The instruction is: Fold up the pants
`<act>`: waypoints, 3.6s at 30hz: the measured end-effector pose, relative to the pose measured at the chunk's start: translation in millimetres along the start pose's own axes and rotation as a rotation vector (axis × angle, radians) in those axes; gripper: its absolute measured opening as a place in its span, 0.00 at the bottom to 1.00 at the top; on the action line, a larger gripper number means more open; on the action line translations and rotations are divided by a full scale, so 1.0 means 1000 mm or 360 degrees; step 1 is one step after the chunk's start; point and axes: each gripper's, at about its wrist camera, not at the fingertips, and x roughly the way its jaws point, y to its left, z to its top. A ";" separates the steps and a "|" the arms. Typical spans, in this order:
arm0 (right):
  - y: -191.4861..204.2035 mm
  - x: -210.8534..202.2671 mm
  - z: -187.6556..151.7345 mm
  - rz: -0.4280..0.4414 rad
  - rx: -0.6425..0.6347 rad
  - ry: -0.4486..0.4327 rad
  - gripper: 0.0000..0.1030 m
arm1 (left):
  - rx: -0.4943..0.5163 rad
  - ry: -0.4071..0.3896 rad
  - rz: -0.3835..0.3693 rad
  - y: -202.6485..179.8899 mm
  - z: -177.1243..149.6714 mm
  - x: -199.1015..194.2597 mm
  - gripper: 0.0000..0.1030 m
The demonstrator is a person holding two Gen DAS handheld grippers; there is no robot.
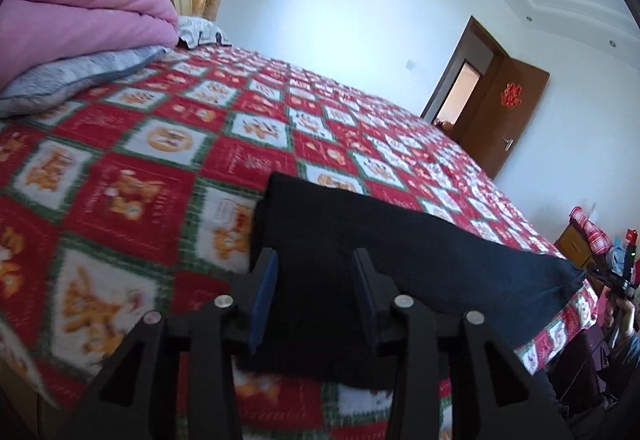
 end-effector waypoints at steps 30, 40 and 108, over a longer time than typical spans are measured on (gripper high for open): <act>0.197 0.067 -0.057 0.0452 -0.0535 0.0291 0.56 | -0.0102 0.0034 -0.0034 0.000 0.004 0.003 0.65; 0.208 0.074 -0.074 0.0461 -0.0593 0.0296 0.56 | -0.0036 0.0138 -0.0021 -0.006 0.000 0.013 0.03; 0.235 0.088 -0.100 0.0209 -0.1112 0.0238 0.49 | 0.0080 0.0116 0.0003 0.015 -0.030 -0.018 0.10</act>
